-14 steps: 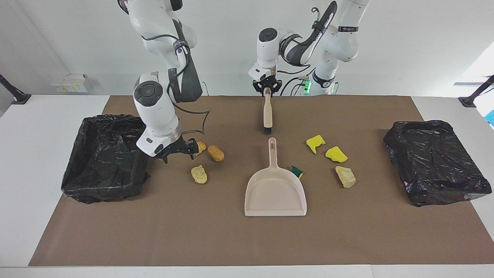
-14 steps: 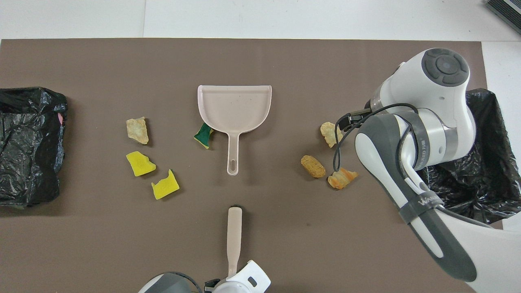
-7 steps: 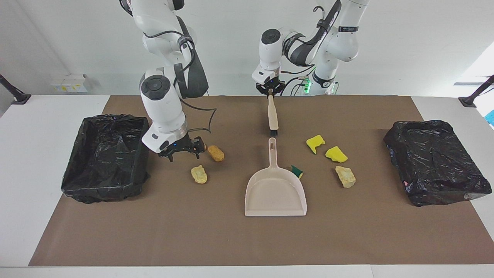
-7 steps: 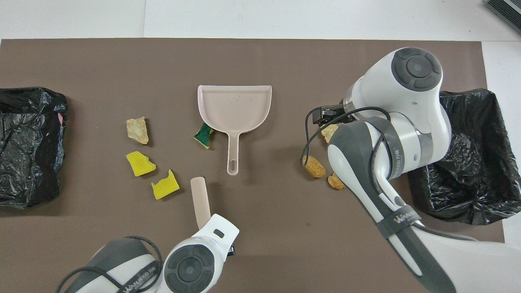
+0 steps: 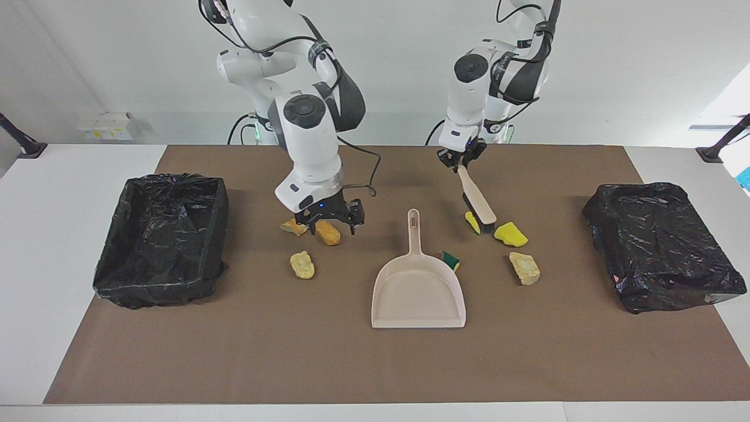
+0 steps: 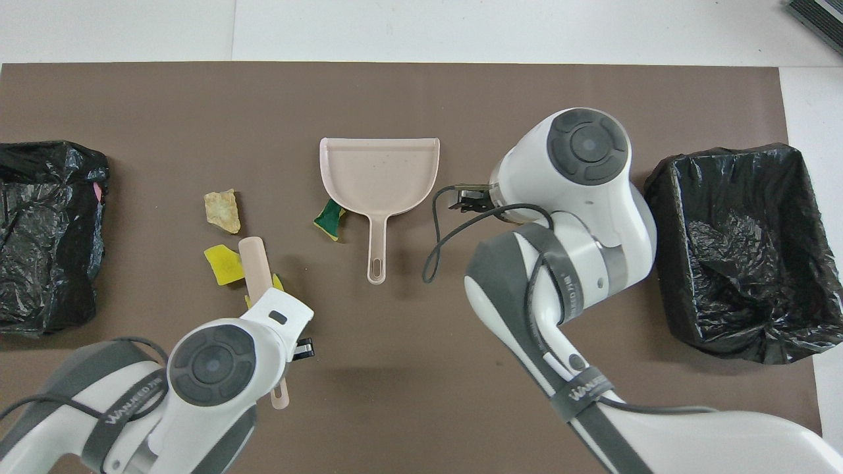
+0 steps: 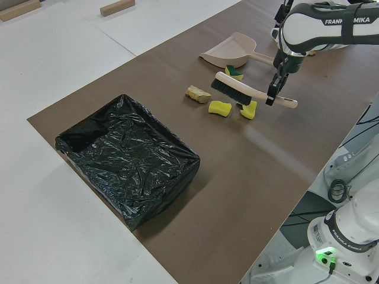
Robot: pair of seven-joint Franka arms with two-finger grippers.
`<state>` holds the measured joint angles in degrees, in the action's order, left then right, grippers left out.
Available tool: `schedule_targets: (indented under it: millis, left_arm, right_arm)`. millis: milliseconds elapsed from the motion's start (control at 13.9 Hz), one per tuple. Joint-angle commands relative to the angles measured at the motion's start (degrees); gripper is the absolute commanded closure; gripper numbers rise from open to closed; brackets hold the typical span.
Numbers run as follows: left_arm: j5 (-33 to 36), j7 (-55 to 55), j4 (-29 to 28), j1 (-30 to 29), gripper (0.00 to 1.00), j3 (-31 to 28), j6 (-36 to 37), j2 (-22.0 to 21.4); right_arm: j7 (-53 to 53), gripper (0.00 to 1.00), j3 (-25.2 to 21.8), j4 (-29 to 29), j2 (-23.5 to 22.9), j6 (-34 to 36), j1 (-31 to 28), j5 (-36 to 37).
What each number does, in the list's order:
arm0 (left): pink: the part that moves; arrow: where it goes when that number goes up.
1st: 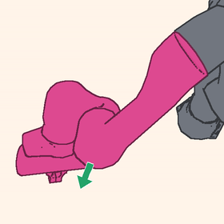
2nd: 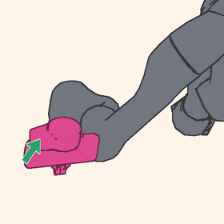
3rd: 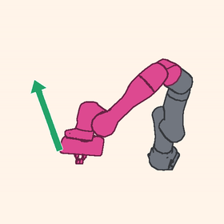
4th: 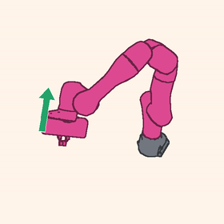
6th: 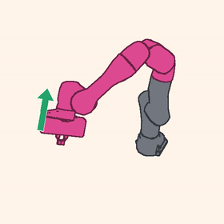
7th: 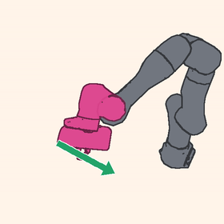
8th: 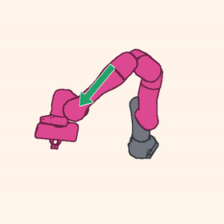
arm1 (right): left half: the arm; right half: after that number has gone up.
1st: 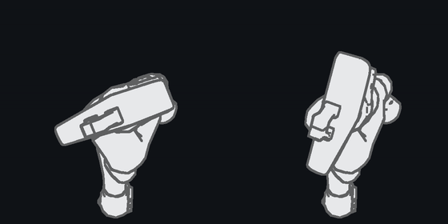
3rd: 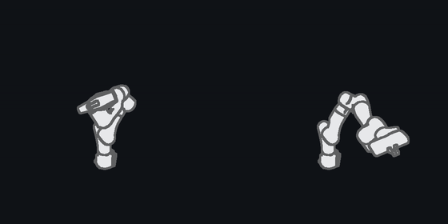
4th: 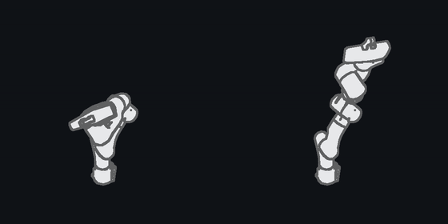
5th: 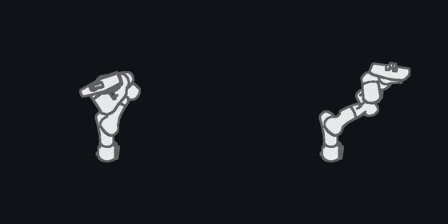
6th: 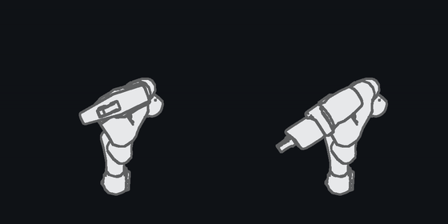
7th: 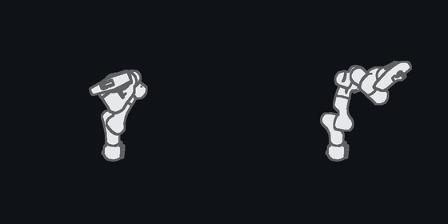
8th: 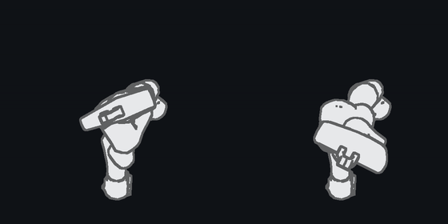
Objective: Sweep and dump trash in bin
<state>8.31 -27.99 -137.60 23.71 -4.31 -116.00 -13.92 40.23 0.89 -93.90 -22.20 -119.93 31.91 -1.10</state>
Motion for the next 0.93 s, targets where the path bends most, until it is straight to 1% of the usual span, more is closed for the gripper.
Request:
schedule_targets:
  millis: [0, 72, 144, 287, 431, 503, 574, 646, 862]
  left_arm:
    - [0.92, 10.55, 1.02, -8.04, 1.00, 0.80, -2.47, 1.87]
    - [0.92, 14.06, 1.02, -11.11, 1.00, 0.80, -3.00, 2.22]
    - [0.92, 17.93, 1.20, -14.02, 1.00, 0.80, -4.14, 2.66]
    - [0.31, 23.13, 2.42, -17.81, 1.00, 0.88, -5.03, 3.98]
    - [-1.00, 24.47, 6.19, -19.22, 1.00, 0.89, -4.15, 6.52]
    - [-4.14, 24.56, 7.95, -20.01, 1.00, 0.80, -3.98, 7.66]
    - [-6.35, 25.08, 9.01, -20.28, 1.00, 0.80, -3.97, 8.46]
    - [-6.81, 26.39, 9.54, -20.20, 1.00, 0.80, -3.97, 8.99]
    - [-6.99, 28.77, 9.90, -20.28, 1.00, 0.80, -4.06, 9.34]
  right_arm:
    - [5.46, 0.00, -0.19, 5.64, -5.82, -1.88, 3.76, 0.66]
    - [5.99, 0.00, -0.27, 6.70, -6.70, -1.89, 5.07, 0.83]
    - [5.91, 0.00, -0.19, 6.71, -6.71, -2.15, 5.17, 1.01]
    - [5.13, 0.00, -0.10, 6.63, -7.32, -3.11, 5.61, 3.54]
    - [4.77, 0.00, -0.10, 5.84, -8.03, -6.27, 6.40, 6.45]
    - [3.55, 0.00, -0.10, 5.40, -8.12, -6.37, 6.41, 6.46]
    - [1.02, 0.10, -0.10, 5.13, -8.12, -6.37, 6.41, 6.55]
    - [-0.58, 0.15, -0.10, 5.13, -8.12, -6.46, 6.32, 6.46]
    - [-0.77, 0.16, -0.10, 3.29, -8.03, -7.85, 6.23, 5.50]
